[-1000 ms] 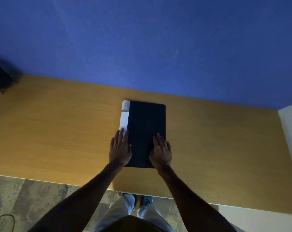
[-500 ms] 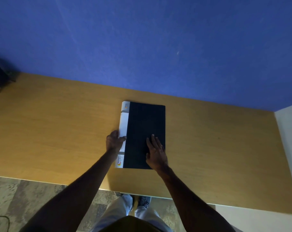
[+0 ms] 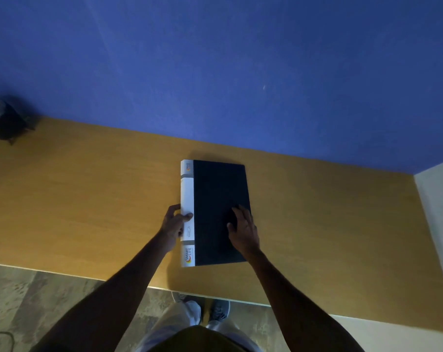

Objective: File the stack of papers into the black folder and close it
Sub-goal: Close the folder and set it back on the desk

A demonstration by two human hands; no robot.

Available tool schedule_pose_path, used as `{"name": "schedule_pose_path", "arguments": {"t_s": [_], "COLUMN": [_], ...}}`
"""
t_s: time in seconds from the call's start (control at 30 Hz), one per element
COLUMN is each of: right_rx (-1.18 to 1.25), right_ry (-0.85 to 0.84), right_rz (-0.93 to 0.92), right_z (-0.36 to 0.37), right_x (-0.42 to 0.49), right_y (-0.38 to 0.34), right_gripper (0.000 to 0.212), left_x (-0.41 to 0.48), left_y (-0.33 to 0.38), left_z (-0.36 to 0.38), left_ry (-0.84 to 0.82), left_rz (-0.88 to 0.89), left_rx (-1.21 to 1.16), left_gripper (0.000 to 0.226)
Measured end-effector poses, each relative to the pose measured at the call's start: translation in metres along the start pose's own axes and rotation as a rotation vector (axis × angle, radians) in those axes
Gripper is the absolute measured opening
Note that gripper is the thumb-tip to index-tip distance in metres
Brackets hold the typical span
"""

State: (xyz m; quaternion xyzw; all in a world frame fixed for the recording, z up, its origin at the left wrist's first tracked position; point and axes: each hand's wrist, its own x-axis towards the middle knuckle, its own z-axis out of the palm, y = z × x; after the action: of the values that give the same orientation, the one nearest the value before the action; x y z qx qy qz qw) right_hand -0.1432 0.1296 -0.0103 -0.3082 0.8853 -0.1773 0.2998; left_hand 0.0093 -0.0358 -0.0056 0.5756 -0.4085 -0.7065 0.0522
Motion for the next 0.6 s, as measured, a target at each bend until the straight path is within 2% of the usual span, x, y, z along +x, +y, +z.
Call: {"name": "schedule_pose_path", "arguments": {"t_s": [0.1, 0.2, 0.37, 0.6], "right_rx": [0.221, 0.392, 0.551, 0.649], "right_ry": [0.097, 0.13, 0.158, 0.19], "right_rz": [0.178, 0.282, 0.278, 0.281], "right_z": [-0.008, -0.015, -0.022, -0.02], "right_x": [-0.001, -0.002, -0.004, 0.01], "right_y": [0.003, 0.005, -0.003, -0.05], "right_gripper": [0.065, 0.061, 0.038, 0.033], "left_x": [-0.008, -0.016, -0.03, -0.042], "left_y": [-0.001, -0.002, -0.002, 0.016], "left_z": [-0.002, -0.01, -0.026, -0.06], "left_ry": [-0.016, -0.045, -0.058, 0.017], "left_rz": [0.011, 0.028, 0.072, 0.123], "left_rx": [-0.042, -0.054, -0.107, -0.153], "left_gripper": [0.056, 0.059, 0.059, 0.059]}}
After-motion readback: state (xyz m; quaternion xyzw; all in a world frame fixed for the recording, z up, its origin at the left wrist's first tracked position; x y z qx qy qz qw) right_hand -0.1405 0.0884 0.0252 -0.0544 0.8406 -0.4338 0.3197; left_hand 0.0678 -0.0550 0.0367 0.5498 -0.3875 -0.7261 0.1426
